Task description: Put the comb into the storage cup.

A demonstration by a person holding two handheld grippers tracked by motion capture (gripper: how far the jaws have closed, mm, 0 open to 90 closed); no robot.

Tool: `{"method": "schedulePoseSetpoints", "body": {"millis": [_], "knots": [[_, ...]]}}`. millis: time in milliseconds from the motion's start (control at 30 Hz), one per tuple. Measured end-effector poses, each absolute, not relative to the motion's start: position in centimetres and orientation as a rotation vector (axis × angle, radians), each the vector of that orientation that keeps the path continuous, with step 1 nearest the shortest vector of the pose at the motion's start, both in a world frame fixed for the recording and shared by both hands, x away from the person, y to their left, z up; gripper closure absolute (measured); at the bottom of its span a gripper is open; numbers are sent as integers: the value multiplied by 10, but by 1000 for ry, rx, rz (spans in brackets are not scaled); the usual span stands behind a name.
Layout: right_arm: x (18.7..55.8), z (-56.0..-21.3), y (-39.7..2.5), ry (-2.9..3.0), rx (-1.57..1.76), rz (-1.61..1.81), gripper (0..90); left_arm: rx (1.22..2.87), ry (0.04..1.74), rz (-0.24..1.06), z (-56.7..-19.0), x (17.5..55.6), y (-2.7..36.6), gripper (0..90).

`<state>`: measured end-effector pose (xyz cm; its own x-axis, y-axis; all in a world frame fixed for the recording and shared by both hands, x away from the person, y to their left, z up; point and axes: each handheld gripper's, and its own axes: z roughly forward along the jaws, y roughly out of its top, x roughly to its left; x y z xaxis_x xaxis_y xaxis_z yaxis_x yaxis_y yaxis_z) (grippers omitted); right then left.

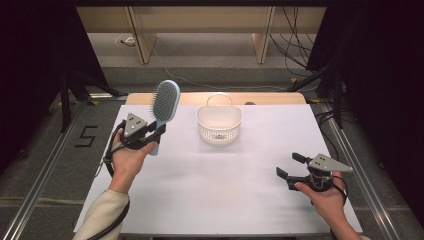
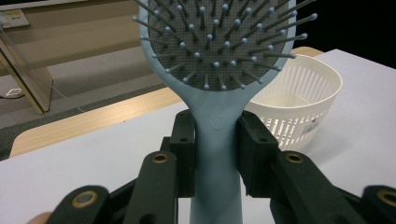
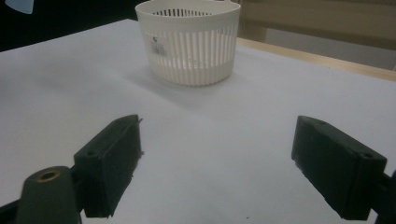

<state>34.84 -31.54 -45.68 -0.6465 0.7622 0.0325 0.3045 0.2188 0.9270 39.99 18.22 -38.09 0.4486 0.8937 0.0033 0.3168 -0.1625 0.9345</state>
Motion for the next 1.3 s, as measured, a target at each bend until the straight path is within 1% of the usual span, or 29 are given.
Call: {"method": "schedulePoseSetpoints", "body": {"millis": [1300], "knots": [[348, -457, -316, 2065, 985, 1415, 168, 1714, 1024, 729, -376, 408, 170, 696]]}}
